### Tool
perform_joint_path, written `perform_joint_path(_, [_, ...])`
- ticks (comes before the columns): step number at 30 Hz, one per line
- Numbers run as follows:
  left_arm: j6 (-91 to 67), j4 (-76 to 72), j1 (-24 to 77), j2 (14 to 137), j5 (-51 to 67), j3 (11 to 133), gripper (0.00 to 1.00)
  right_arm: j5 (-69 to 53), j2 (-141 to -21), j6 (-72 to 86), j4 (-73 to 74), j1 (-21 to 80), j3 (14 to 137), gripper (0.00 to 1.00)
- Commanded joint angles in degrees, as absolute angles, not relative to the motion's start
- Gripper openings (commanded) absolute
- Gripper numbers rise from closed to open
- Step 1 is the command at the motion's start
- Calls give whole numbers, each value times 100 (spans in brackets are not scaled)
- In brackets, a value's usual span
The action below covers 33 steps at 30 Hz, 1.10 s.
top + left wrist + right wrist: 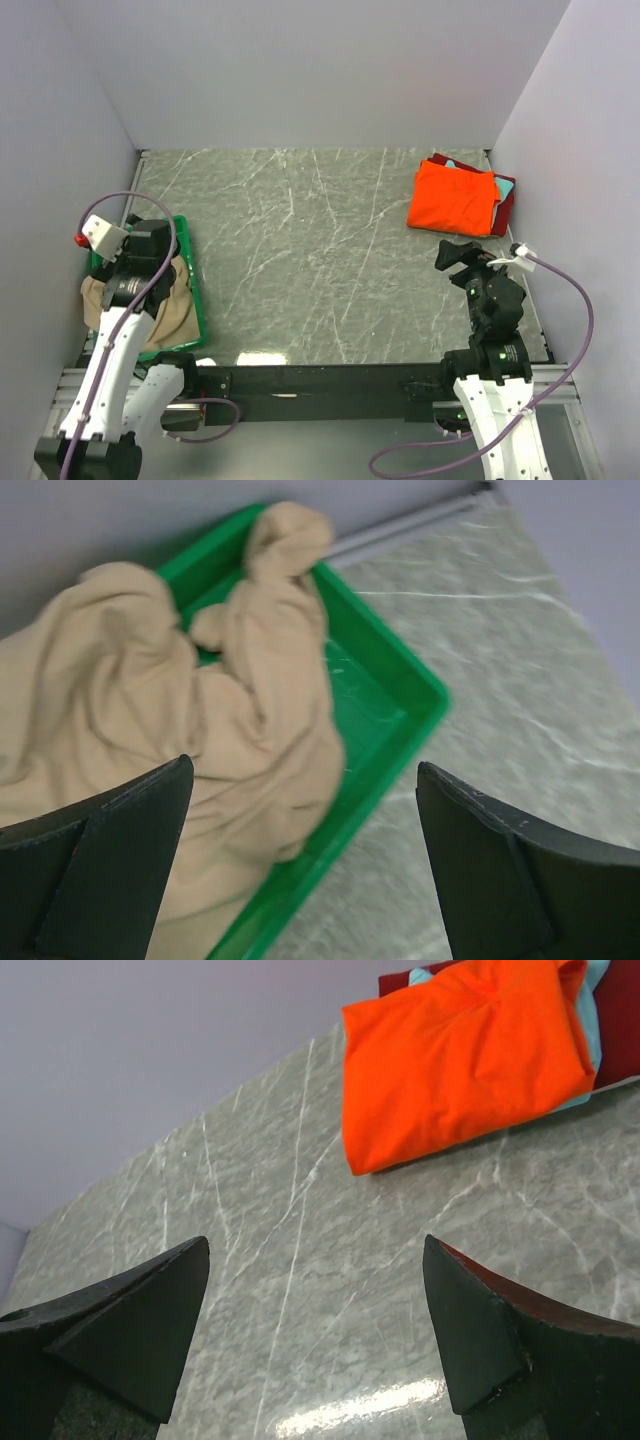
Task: Fold and stack the t-shirts
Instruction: Grab the tshirt from the pile
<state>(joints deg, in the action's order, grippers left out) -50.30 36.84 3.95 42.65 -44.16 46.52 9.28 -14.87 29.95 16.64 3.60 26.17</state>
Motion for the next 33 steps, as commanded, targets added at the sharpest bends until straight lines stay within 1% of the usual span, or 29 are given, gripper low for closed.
perform_joint_path(1, [-6114, 4322, 387, 4578, -5536, 4614, 100, 695, -1600, 3059, 1415, 369, 2812, 93])
perform_joint_path(3, [-6179, 4456, 387, 4746, -5642, 4527, 100, 694, -1617, 3024, 1433, 369, 2804, 93])
perform_joint_path(6, [-6302, 4062, 361, 4860, -5704, 4062, 99, 729, -1652, 2997, 1450, 369, 2804, 93])
perform_joint_path(10, [-5812, 3201, -156, 5018, -5038, 3508, 99, 615, -1714, 2980, 1424, 369, 2830, 93])
perform_joint_path(15, [-6099, 3015, -562, 5115, -5150, 3200, 100, 598, -1758, 3032, 1424, 369, 2865, 93])
perform_joint_path(18, [-6048, 2629, -799, 5273, -4905, 2971, 99, 493, -1775, 3102, 1415, 369, 2909, 93])
perform_joint_path(22, [-5802, 2103, -1019, 5694, -4641, 2936, 99, 413, -1767, 3181, 1468, 369, 3014, 93])
perform_joint_path(27, [-5344, 1223, -1309, 6116, -3815, 2778, 100, 387, -1626, 3226, 1538, 369, 3067, 93])
perform_joint_path(33, [-4905, 923, -1450, 6609, -3358, 2909, 99, 501, -1468, 3199, 1714, 369, 3129, 93])
